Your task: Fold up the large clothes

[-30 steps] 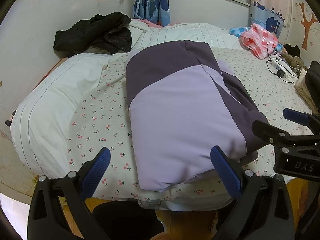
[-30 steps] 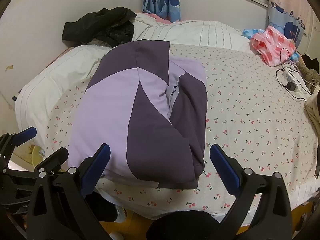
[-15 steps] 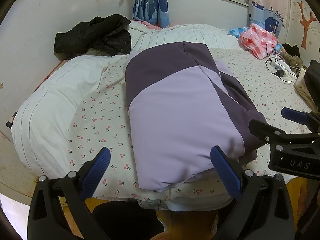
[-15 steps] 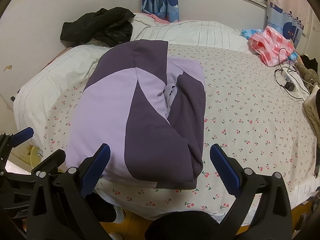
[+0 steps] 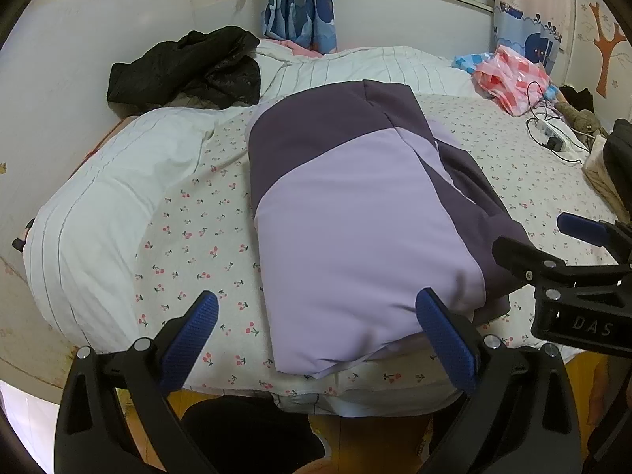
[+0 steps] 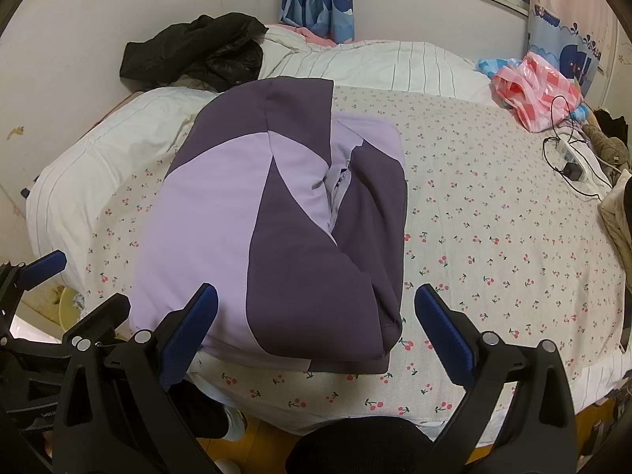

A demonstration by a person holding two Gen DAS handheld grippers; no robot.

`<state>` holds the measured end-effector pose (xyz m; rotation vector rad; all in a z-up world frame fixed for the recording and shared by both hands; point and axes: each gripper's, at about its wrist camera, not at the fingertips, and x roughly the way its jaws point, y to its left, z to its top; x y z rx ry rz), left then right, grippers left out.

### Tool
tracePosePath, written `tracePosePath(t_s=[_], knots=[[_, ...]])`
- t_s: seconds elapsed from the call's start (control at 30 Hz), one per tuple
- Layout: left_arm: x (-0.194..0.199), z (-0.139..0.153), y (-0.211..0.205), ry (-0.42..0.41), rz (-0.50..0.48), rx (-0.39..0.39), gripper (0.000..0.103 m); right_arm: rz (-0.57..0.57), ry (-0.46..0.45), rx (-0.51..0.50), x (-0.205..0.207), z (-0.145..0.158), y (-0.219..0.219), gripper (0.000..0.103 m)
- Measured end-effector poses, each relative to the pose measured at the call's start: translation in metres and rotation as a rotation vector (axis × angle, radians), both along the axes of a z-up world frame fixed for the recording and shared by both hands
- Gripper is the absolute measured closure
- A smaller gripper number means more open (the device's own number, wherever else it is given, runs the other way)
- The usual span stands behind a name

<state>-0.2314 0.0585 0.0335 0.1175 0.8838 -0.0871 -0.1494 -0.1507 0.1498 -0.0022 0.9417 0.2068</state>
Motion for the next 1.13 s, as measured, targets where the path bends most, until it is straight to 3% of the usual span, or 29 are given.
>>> tracePosePath(t_s=[0.4,0.57,0.67,0.83,1.13], knots=[[0.0,-0.001,0.007,0.021,0.02,-0.058,0.007,0.006,0.007,0.002,0.0,-0.004,0.0,0.007],[-0.002,-0.001,0.004,0.01,0.044,-0.004,0.007,0.006,0.013,0.009,-0.002,-0.006,0.001,0.007],[-0.011,0.003,0.002,-0.063,0.032,0.014,0.007,0.004,0.018,0.014,-0.003,-0.007,0.0,0.007],[-0.015,0.008,0.0,-0.09,0.031,0.03,0.007,0.0,0.02,0.016,-0.004,-0.008,-0.001,0.007],[-0.014,0.006,0.0,-0.05,0.042,0.006,0.007,0.004,0.022,0.019,-0.006,-0.009,0.0,0.007]])
